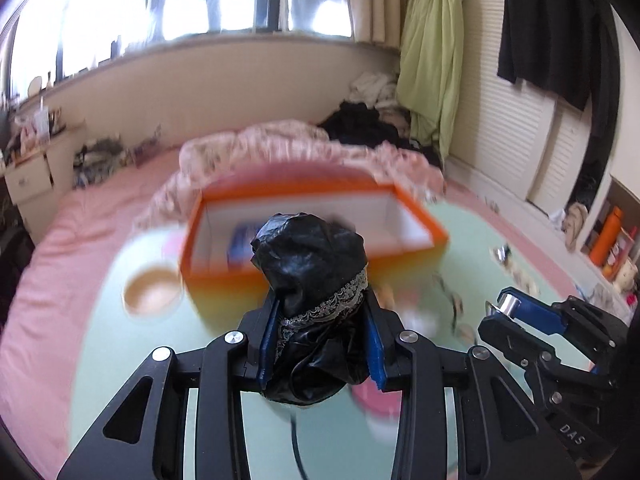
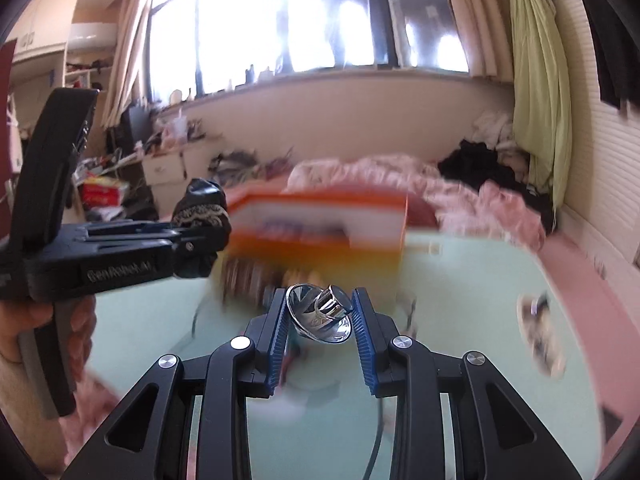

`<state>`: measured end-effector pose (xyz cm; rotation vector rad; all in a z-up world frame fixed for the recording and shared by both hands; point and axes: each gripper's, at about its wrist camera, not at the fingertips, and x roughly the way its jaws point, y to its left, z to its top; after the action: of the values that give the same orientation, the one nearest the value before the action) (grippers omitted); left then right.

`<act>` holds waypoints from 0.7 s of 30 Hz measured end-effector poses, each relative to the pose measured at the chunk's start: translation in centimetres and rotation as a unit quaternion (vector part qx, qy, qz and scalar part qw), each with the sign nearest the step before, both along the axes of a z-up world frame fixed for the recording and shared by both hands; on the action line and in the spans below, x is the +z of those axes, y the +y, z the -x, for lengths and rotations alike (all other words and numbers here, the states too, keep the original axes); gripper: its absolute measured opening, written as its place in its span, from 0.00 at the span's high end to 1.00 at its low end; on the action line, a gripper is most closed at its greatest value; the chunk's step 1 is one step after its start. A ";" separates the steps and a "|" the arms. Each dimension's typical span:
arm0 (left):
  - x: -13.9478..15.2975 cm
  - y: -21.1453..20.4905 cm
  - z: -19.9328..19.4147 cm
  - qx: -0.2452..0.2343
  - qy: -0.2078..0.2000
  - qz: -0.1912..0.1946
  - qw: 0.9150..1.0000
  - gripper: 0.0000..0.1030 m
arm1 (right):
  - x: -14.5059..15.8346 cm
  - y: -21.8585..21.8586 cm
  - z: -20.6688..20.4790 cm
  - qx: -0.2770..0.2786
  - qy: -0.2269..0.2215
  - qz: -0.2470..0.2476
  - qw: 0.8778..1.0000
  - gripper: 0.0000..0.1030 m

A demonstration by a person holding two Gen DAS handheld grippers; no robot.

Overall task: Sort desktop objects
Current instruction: 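Place the black lace bag and silver knob into the orange box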

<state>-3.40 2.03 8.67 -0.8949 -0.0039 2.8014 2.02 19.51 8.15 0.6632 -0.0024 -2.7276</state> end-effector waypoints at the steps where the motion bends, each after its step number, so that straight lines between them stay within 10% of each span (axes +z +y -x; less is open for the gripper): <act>1: 0.9 0.1 1.4 0.004 0.001 -0.003 1.000 0.64 | 0.9 0.1 1.8 0.007 -0.017 0.016 1.000 0.70; 5: 2.0 -0.4 7.2 0.057 0.009 -0.024 0.998 0.49 | 2.5 -0.2 9.9 0.000 -0.054 0.041 0.998 0.66; 7: 1.1 -0.7 9.1 0.097 -0.005 -0.002 0.995 0.34 | 2.0 -0.6 12.7 -0.008 -0.063 0.028 0.998 0.36; 9: 0.3 -1.2 9.3 0.107 -0.021 0.009 0.994 0.34 | 1.0 0.0 14.2 -0.036 -0.081 0.030 0.996 0.35; 13: -0.6 -2.1 5.0 0.079 0.004 -0.010 0.997 0.29 | 0.7 0.9 11.0 -0.022 -0.064 0.064 0.996 0.35; 21: -4.8 -0.7 -2.8 0.042 -0.055 0.004 0.998 0.21 | -2.9 -0.9 0.4 0.003 -0.106 -0.043 0.993 0.32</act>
<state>-0.57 1.29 3.89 -1.0732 -0.0473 2.8263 1.65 18.65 5.26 0.9721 0.0674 -2.6497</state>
